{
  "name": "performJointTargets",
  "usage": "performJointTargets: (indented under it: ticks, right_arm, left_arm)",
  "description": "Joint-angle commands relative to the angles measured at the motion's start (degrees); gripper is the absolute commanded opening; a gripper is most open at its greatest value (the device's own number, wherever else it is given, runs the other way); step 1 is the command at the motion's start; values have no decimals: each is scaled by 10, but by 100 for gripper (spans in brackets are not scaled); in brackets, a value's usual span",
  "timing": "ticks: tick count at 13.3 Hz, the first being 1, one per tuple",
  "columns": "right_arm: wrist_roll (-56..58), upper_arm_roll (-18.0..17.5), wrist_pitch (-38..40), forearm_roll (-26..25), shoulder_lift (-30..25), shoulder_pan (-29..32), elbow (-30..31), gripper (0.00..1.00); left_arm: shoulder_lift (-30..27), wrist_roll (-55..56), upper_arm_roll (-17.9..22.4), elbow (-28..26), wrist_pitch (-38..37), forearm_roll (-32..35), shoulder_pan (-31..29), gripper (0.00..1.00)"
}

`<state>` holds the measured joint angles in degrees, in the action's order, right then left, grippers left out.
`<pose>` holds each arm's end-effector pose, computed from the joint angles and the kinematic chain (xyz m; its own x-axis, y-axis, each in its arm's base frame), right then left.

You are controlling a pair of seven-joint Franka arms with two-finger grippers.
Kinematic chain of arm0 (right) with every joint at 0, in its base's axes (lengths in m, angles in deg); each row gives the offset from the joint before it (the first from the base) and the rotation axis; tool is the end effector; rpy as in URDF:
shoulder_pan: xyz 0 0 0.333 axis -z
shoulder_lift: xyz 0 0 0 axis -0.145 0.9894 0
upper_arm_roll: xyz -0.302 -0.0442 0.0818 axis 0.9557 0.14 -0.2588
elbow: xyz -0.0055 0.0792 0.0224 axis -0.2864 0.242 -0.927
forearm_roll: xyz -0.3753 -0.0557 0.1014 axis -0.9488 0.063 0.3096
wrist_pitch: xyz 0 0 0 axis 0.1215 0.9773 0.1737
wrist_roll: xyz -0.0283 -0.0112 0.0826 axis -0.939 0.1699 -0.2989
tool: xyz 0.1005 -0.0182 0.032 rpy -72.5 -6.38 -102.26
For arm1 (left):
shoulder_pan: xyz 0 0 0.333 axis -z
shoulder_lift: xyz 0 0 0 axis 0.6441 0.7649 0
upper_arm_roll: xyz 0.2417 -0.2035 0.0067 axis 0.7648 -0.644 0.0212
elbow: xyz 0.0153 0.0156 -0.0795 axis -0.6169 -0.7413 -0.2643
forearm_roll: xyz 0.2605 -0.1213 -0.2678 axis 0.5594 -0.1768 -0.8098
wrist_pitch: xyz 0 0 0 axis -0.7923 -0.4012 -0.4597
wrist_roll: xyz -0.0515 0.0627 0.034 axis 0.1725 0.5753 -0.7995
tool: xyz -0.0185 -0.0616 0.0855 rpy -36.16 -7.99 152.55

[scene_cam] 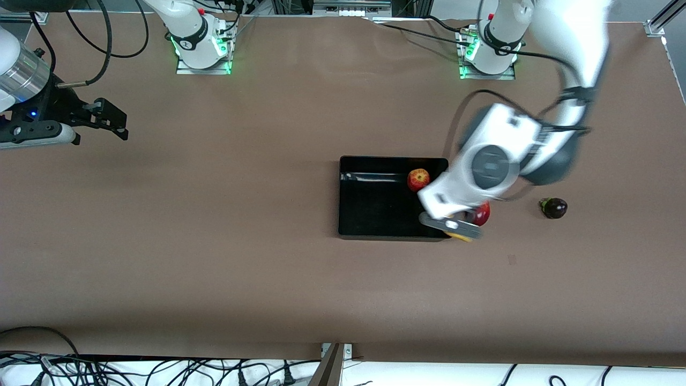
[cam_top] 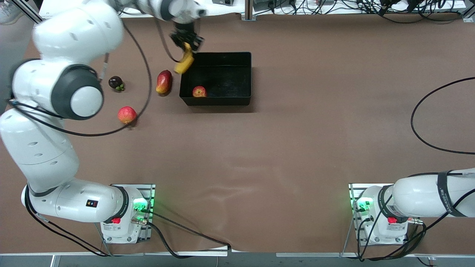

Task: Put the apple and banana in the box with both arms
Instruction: 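Carry the banana over the box with the left gripper and lower it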

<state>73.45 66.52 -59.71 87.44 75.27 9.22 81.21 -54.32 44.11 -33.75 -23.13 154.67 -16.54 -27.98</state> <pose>0.5610 0.0612 0.6039 0.9920 0.1204 0.0384 0.1203 -0.9927 0.0040 0.6220 -0.3074 0.3460 0.9570 -0.2334 -0.1726 -0.2375 -0.9714 -0.0036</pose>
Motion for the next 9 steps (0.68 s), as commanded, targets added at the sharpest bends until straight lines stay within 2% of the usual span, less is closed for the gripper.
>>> performJointTargets:
  ticks: [1,3,7,8,9]
  right_arm:
    - [-3,-5,3,4,3,6,-10,100]
    - [-4,-4,3,5,3,7,-10,100]
    - [-4,-4,3,5,3,7,-9,100]
    - [-4,-4,3,5,4,6,-9,100]
    - [-4,-4,3,4,3,6,-10,100]
  left_arm:
    - [56,83,5,16,73,-16,50,0]
    - [88,124,7,15,113,-9,83,0]
    - [125,126,7,8,160,-12,85,0]
    - [125,126,7,8,160,-13,86,17]
    - [122,126,7,8,156,-13,85,84]
